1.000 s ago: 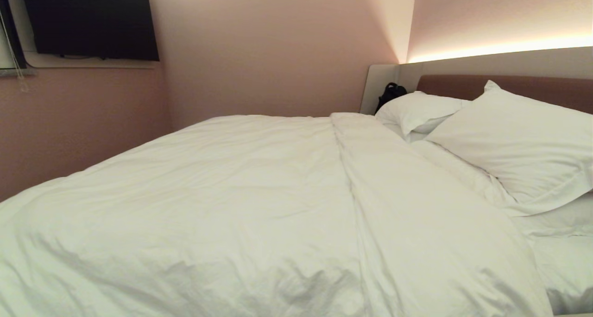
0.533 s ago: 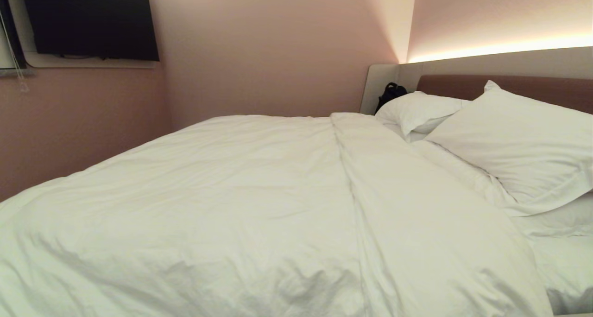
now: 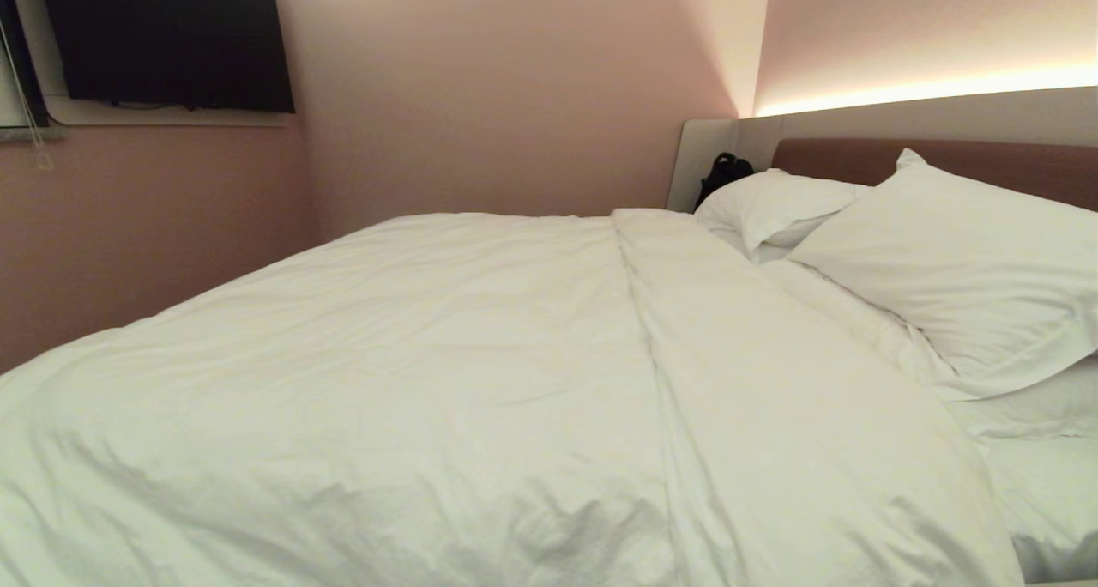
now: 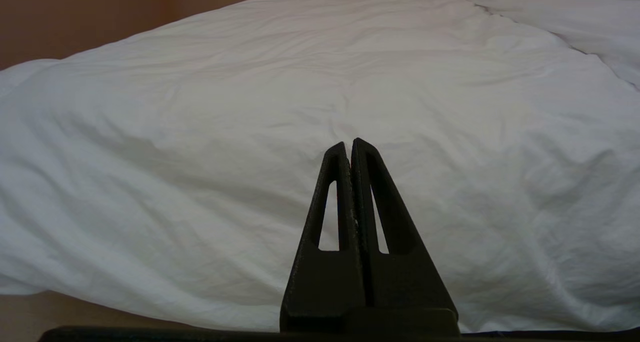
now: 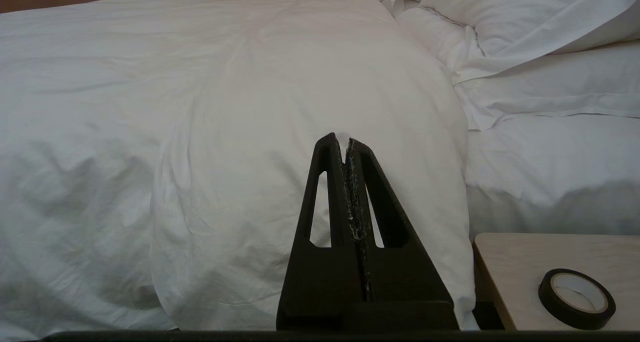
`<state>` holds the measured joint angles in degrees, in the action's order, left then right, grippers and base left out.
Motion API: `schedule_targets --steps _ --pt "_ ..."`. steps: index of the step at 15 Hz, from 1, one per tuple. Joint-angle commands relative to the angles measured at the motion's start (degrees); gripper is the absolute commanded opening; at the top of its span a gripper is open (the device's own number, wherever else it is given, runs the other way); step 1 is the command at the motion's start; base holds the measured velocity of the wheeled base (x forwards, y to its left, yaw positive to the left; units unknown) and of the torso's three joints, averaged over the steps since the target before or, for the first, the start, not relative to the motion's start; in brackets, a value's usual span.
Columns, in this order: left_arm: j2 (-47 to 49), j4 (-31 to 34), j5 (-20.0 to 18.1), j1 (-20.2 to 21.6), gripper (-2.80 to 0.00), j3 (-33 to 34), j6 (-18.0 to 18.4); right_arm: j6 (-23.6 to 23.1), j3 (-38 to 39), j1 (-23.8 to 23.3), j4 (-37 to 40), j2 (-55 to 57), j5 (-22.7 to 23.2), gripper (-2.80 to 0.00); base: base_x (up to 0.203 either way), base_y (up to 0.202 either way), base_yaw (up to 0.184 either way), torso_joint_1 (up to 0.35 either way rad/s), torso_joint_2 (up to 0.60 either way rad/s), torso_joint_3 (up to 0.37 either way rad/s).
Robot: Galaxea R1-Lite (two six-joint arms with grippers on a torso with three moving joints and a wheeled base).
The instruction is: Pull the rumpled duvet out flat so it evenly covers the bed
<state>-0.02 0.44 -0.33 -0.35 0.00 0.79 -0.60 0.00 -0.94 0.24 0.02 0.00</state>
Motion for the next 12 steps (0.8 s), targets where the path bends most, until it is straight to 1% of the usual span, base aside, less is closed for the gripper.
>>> schedule_targets --steps 1,12 --pt "0.02 0.00 -0.02 0.00 -2.80 0.00 0.09 -0.02 0.00 -0.03 0.02 -0.02 0.07 -2.80 0.000 0.000 0.000 0.000 0.00 0.000" --pt "0.02 0.00 -0.02 0.00 -2.80 0.00 0.17 -0.02 0.00 -0.03 0.02 -0.02 0.09 -2.80 0.000 0.000 0.000 0.000 0.00 0.000"
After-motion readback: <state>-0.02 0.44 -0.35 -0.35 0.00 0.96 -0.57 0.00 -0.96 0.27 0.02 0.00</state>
